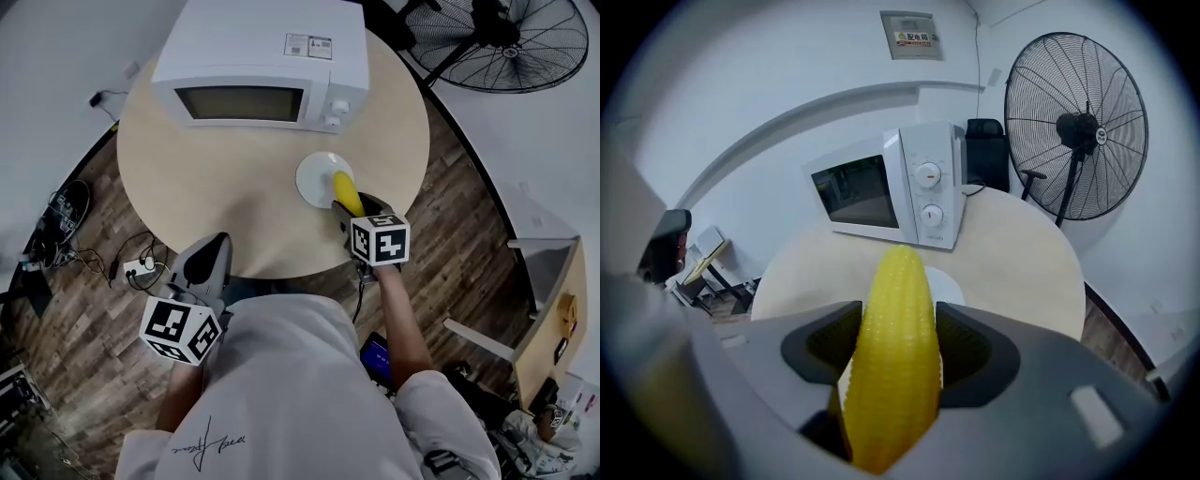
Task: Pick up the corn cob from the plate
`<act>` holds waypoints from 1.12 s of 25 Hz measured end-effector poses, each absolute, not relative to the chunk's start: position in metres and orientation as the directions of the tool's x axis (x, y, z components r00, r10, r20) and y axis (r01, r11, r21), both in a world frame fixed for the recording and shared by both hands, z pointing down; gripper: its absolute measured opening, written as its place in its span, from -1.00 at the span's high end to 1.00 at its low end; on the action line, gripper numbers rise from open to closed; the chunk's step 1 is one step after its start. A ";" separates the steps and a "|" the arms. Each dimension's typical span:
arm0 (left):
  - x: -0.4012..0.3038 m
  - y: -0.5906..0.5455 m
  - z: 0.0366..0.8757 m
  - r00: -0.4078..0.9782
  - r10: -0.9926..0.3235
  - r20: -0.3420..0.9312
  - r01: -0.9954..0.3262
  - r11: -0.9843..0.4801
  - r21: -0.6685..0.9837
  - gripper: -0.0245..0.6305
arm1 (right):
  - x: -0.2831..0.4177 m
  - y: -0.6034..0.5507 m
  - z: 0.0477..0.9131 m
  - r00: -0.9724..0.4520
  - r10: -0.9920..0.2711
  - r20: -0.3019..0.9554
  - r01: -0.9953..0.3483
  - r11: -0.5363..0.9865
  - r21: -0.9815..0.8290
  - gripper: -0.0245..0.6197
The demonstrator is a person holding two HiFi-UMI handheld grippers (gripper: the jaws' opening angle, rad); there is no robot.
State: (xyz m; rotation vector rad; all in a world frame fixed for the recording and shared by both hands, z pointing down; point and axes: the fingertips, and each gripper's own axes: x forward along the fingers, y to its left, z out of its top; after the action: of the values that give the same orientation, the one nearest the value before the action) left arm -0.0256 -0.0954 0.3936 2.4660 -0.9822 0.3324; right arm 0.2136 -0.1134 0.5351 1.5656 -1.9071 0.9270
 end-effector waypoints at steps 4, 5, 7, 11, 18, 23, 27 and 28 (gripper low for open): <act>-0.026 -0.094 0.394 0.713 -0.585 0.386 -0.699 -0.636 0.327 0.95 | 0.212 -0.109 0.528 -0.216 -0.650 0.729 -0.975 0.106 -0.194 0.11; -0.026 -0.094 0.394 0.713 -0.586 0.386 -0.700 -0.636 0.326 0.95 | 0.212 -0.108 0.526 -0.218 -0.653 0.725 -0.975 0.105 -0.198 0.11; -0.025 -0.093 0.394 0.712 -0.586 0.387 -0.700 -0.635 0.325 0.95 | 0.210 -0.105 0.521 -0.227 -0.662 0.715 -0.971 0.102 -0.214 0.11; -0.022 -0.094 0.397 0.712 -0.580 0.395 -0.699 -0.634 0.330 0.95 | 0.205 -0.101 0.507 -0.245 -0.683 0.688 -0.965 0.103 -0.242 0.11; -0.021 -0.092 0.399 0.716 -0.574 0.399 -0.696 -0.635 0.336 0.95 | 0.202 -0.096 0.490 -0.242 -0.713 0.658 -0.964 0.103 -0.244 0.11; -0.023 -0.094 0.402 0.717 -0.571 0.400 -0.696 -0.626 0.352 0.95 | 0.202 -0.089 0.480 -0.234 -0.732 0.640 -0.964 0.089 -0.251 0.11; -0.025 -0.093 0.403 0.714 -0.573 0.402 -0.699 -0.621 0.356 0.95 | 0.201 -0.084 0.471 -0.231 -0.748 0.622 -0.963 0.086 -0.254 0.11; -0.026 -0.092 0.403 0.714 -0.574 0.402 -0.699 -0.620 0.356 0.95 | 0.201 -0.082 0.468 -0.230 -0.752 0.618 -0.963 0.086 -0.254 0.11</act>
State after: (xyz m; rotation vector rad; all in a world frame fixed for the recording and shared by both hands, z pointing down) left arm -0.0257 -0.0923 0.4027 2.4265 -0.9720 0.3417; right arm 0.2005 -0.0825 0.4682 1.6998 -2.0421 0.8998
